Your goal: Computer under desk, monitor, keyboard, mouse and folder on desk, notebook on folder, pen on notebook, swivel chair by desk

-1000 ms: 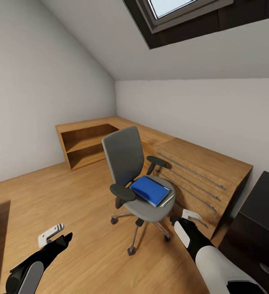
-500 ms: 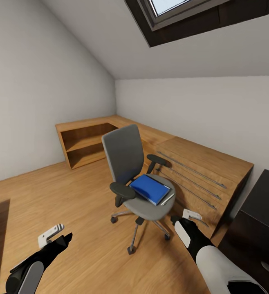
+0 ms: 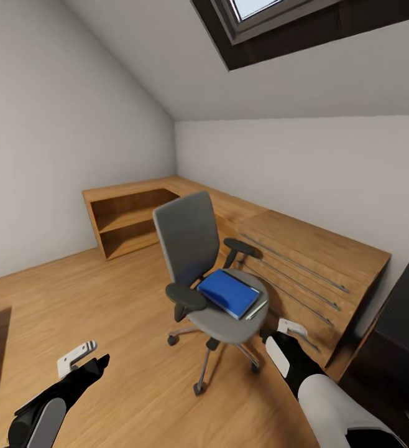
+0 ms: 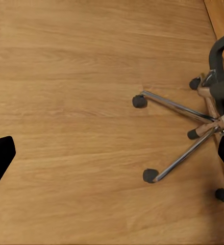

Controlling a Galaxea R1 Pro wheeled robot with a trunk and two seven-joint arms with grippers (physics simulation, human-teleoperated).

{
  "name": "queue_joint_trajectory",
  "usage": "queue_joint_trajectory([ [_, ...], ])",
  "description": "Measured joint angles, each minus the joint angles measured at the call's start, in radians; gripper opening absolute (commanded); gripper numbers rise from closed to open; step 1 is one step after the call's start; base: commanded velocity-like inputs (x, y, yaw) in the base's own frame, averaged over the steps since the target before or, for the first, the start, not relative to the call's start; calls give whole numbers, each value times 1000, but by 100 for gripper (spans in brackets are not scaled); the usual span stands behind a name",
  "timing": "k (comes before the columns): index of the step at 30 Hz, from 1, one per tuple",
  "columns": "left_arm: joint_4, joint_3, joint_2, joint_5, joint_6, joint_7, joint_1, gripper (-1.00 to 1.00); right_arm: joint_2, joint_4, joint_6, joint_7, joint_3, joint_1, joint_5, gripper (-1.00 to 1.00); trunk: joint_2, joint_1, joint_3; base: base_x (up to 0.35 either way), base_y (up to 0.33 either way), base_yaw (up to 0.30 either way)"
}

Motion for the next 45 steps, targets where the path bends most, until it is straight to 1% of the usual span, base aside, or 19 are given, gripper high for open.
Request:
queue_joint_trajectory([
  [10,0,0,0,0,1,0,0,100,0,0,0,-1,0,0,0,100,0,0,0,84,0,0],
  [15,0,0,0,0,0,0,0,100,0,0,0,-1,0,0,0,100,0,0,0,221,0,0],
  [23,1,0,0,0,1,0,0,100,0,0,0,0,0,0,0,100,0,0,0,84,0,0],
  [29,2,0,0,0,1,0,0,100,-2,0,0,-1,-1,0,0,100,0,0,0,189,0,0],
  [45,2,0,0,0,3,-1,0,100,-8,1,4,-1,-6,0,-3,100,0,0,0,50,0,0],
])
